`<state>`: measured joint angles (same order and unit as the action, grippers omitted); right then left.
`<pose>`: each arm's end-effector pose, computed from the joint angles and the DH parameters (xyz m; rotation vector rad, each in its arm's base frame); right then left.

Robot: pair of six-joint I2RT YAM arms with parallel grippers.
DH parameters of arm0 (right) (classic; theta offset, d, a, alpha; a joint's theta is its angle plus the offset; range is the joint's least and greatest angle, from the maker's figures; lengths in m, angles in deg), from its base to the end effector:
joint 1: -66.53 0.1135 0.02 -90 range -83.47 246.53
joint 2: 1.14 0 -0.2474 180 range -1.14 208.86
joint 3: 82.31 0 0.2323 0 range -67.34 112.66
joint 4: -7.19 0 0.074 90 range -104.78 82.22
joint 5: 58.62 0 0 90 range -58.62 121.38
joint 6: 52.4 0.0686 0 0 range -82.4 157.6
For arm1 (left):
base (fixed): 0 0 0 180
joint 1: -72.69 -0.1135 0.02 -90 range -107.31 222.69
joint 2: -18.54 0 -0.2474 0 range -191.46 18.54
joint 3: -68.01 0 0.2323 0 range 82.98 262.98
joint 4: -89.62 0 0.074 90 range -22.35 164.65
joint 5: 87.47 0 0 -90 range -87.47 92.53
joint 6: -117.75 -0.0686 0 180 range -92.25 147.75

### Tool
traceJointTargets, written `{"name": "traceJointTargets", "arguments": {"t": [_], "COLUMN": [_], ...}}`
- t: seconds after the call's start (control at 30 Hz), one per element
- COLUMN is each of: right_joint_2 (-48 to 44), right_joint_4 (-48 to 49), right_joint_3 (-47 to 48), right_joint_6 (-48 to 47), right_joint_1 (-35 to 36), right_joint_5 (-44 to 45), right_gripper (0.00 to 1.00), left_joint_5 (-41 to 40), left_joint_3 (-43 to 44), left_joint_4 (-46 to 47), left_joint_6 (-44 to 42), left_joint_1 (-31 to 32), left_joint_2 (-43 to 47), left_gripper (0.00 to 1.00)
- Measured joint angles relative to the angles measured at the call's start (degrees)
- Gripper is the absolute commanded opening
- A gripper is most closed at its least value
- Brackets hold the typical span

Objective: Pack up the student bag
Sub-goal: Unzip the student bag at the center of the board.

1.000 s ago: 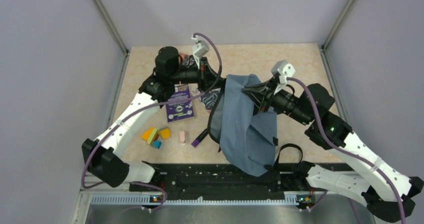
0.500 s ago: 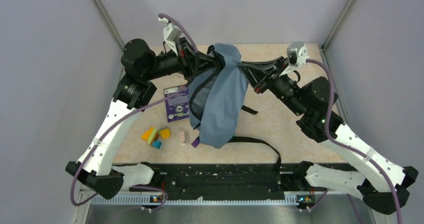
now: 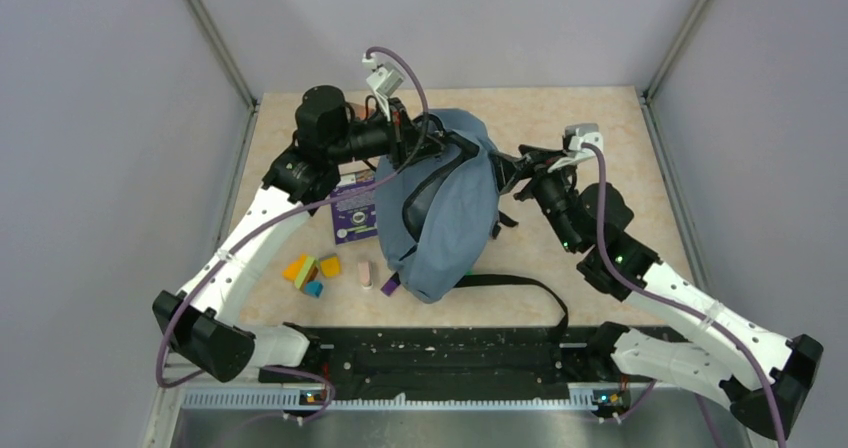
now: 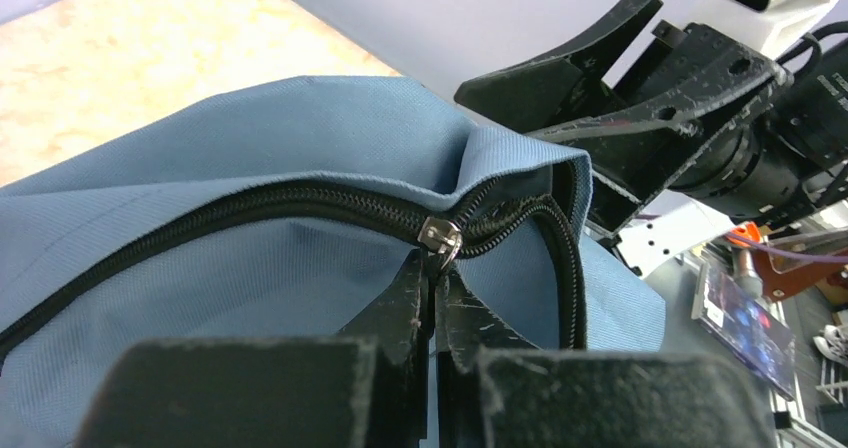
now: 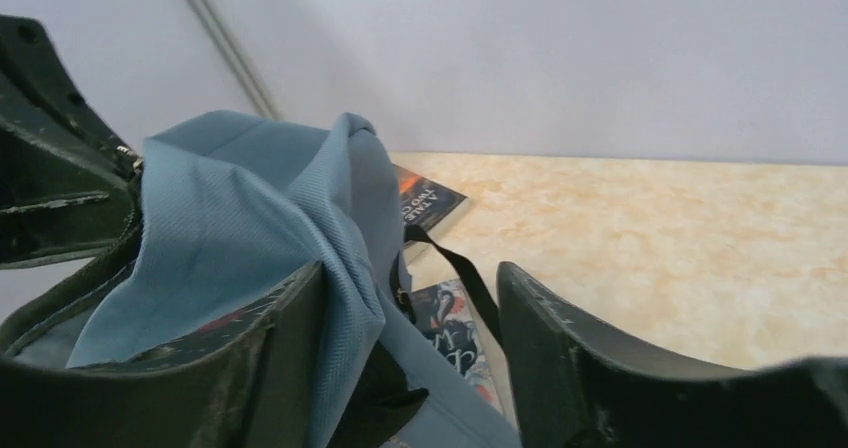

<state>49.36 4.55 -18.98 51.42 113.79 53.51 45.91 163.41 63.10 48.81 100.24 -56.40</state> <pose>0.1713 0.1474 0.3803 -0.0890 1.4314 0.6133 0.2411 -0.1789 0.4205 0.7058 1.6684 -1.2498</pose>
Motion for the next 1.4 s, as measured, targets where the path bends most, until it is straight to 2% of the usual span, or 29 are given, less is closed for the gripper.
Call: {"name": "traceJointTargets", "arguments": {"t": [0.07,0.2,0.37,0.57,0.73,0.93,0.97,1.0,1.1,1.17,1.23,1.4], "right_joint_2": [-0.6,-2.0,-4.1,-4.3,-2.3,2.5,3.7,4.4,4.9,4.5,3.8,3.2], "right_joint_4": [-1.9,-6.1,-13.2,-19.5,-22.1,-27.2,-28.0,-28.4,-27.2,-25.1,-24.0,-23.9], "right_joint_3": [0.0,0.2,3.2,11.6,16.1,16.6,16.5,16.3,14.2,12.7,11.7,11.3], "right_joint_6": [-0.7,-0.7,-1.1,-2.2,-0.7,3.0,3.6,4.3,7.0,8.4,9.7,10.1], "right_joint_1": [-0.3,-0.6,-0.6,-0.7,-0.7,-0.7,-0.7,-0.7,-0.7,-0.7,-0.8,-0.9], "right_joint_5": [2.3,4.2,3.0,-4.7,-10.1,-10.4,-10.9,-11.3,-13.5,-14.3,-13.7,-12.2], "right_gripper": [0.84,0.91,0.94,0.95,0.95,0.92,0.89,0.78,0.26,0.07,0.0,0.0], "left_joint_5": [-0.7,-1.5,-2.4,-3.4,-3.9,-4.1,-4.1,-4.1,-4.0,-4.2,-5.5,-14.6], "left_joint_3": [-0.5,-0.5,-0.5,-0.5,-0.5,-0.5,-0.5,-0.5,-0.5,-0.5,-0.5,-0.3], "left_joint_4": [1.4,4.2,5.7,6.2,6.4,6.4,6.4,6.4,6.4,6.3,5.7,0.9], "left_joint_6": [0.0,0.4,1.0,1.4,1.4,1.4,1.4,1.4,1.4,1.0,-0.1,-4.9], "left_joint_1": [0.0,0.0,0.0,-0.2,-0.2,-0.2,-0.2,-0.2,-0.2,-0.2,-0.2,-0.2], "left_joint_2": [-0.4,-1.6,-2.3,-2.5,-2.5,-2.5,-2.5,-2.5,-2.5,-2.5,-2.5,-1.7], "left_gripper": [0.0,0.0,0.0,0.0,0.0,0.0,0.0,0.0,0.0,0.06,0.15,0.49]}}
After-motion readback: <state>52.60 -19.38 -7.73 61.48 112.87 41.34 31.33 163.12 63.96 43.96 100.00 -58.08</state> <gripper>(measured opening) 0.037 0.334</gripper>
